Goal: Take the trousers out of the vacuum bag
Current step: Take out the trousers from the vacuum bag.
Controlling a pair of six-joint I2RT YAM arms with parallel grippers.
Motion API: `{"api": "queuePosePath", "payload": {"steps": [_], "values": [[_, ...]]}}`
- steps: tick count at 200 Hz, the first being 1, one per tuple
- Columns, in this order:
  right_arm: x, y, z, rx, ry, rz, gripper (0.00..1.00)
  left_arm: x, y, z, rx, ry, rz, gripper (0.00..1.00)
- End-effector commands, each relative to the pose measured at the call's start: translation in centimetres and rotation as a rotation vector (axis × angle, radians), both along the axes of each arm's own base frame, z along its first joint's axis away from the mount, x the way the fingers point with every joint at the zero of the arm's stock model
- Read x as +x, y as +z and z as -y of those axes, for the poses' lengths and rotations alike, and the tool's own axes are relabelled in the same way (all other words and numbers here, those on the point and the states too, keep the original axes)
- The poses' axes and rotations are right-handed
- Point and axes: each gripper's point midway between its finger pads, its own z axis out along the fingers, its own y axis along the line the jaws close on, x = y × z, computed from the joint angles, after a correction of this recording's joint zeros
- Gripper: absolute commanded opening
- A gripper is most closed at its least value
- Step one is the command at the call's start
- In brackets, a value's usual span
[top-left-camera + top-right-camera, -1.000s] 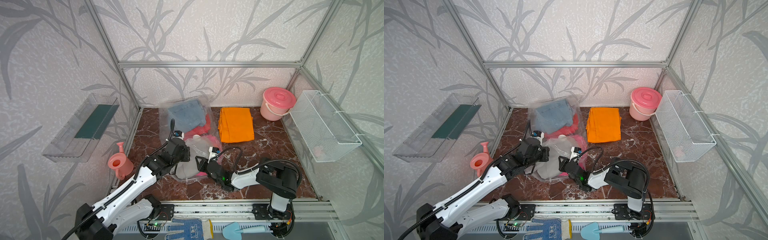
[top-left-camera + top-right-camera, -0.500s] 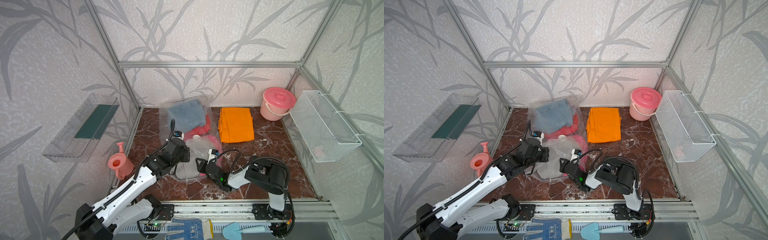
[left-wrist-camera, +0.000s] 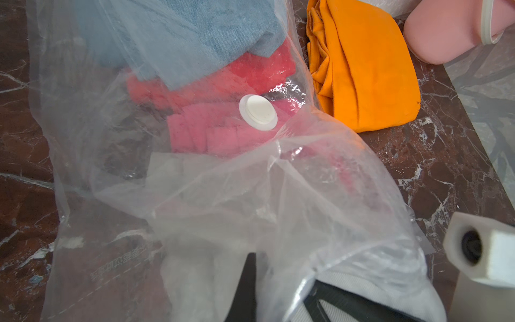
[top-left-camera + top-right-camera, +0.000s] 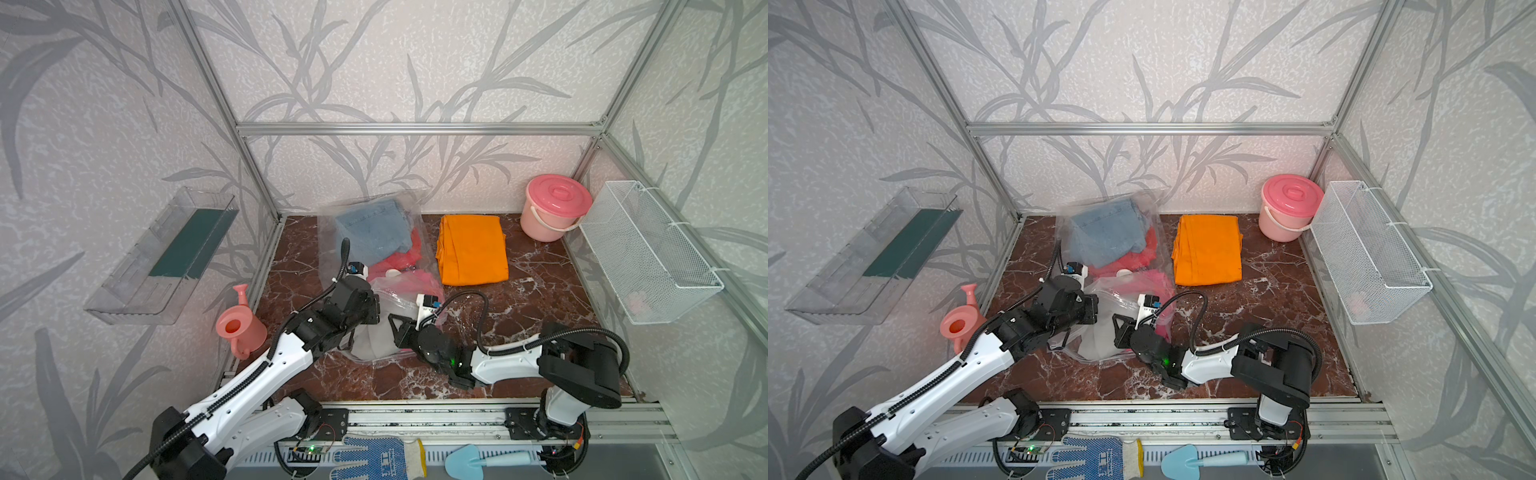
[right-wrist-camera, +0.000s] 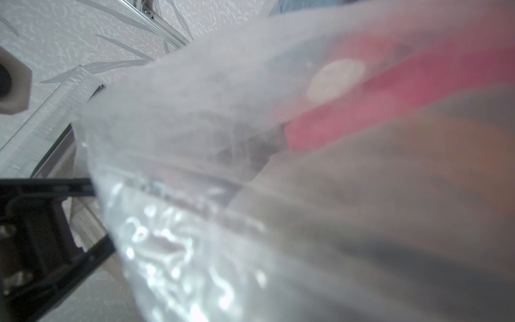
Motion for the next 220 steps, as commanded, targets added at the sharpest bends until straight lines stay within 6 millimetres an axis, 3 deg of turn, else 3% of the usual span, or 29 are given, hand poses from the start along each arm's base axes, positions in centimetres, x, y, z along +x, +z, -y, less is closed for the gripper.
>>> {"api": "queuePosePath", "payload": {"steps": [1, 16, 53, 101, 151, 220], "values": [[-0.3, -0.4, 0.8, 0.029, -0.034, -0.010, 0.05, 0.4, 0.6, 0.0, -0.015, 0.012, 0.022, 0.00], [-0.8, -0.2, 0.7, 0.025, -0.028, -0.006, 0.03, 0.3, 0.5, 0.0, -0.016, 0.011, 0.018, 0.00], [-3.0, 2.6, 0.9, 0.017, -0.031, 0.041, 0.03, 0.5, 0.3, 0.0, -0.014, 0.014, 0.021, 0.00], [-5.2, 4.1, 1.9, -0.008, -0.044, 0.067, 0.01, 0.8, 0.3, 0.3, -0.017, 0.015, 0.019, 0.00], [-7.0, 9.3, 2.8, -0.004, -0.024, 0.128, 0.00, 1.2, 0.0, 0.3, -0.009, 0.026, 0.022, 0.00], [-8.6, 14.2, 4.1, -0.007, 0.006, 0.167, 0.00, 2.4, -1.1, 0.2, 0.025, 0.057, 0.027, 0.00]]}}
